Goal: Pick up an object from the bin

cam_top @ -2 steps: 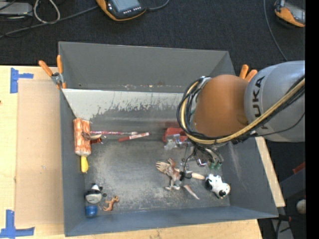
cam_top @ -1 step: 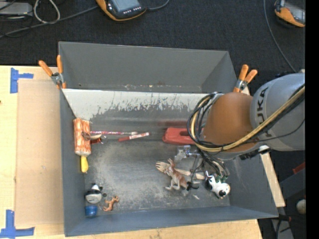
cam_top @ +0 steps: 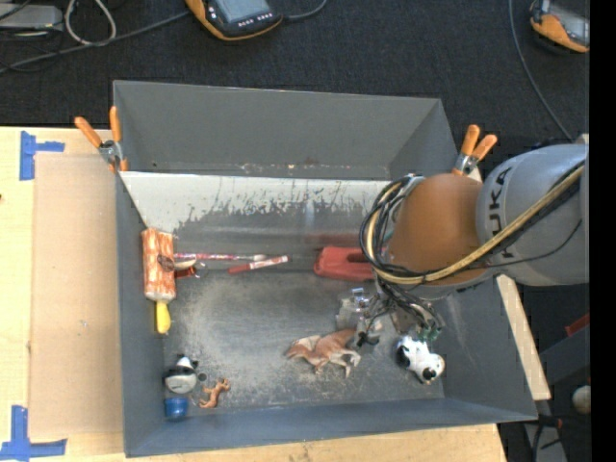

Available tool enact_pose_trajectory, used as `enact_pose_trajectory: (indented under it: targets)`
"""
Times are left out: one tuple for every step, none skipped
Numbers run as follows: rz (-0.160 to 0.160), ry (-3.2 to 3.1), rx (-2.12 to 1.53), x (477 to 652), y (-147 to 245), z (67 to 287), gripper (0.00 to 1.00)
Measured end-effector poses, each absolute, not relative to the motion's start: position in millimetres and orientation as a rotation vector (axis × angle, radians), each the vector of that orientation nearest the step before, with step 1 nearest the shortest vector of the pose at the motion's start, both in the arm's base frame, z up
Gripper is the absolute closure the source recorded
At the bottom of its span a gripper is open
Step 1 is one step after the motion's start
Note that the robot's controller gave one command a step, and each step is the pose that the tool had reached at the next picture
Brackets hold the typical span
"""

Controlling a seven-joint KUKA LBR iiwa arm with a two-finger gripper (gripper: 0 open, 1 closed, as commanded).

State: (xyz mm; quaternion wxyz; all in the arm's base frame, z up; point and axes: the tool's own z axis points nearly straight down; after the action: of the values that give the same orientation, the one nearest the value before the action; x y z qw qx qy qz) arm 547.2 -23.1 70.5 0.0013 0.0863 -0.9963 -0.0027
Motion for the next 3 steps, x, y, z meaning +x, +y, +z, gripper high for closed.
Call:
enact_pose_trajectory:
  targets:
    - [-0.009, -3.128, 0.267, 547.2, -23.3, 70.5, 1.00]
    - [-0.010, -3.128, 0.265, 547.2, -23.3, 70.5, 1.00]
    - [-0.010, -3.128, 0.265, 547.2, -23.3, 70.5, 1.00]
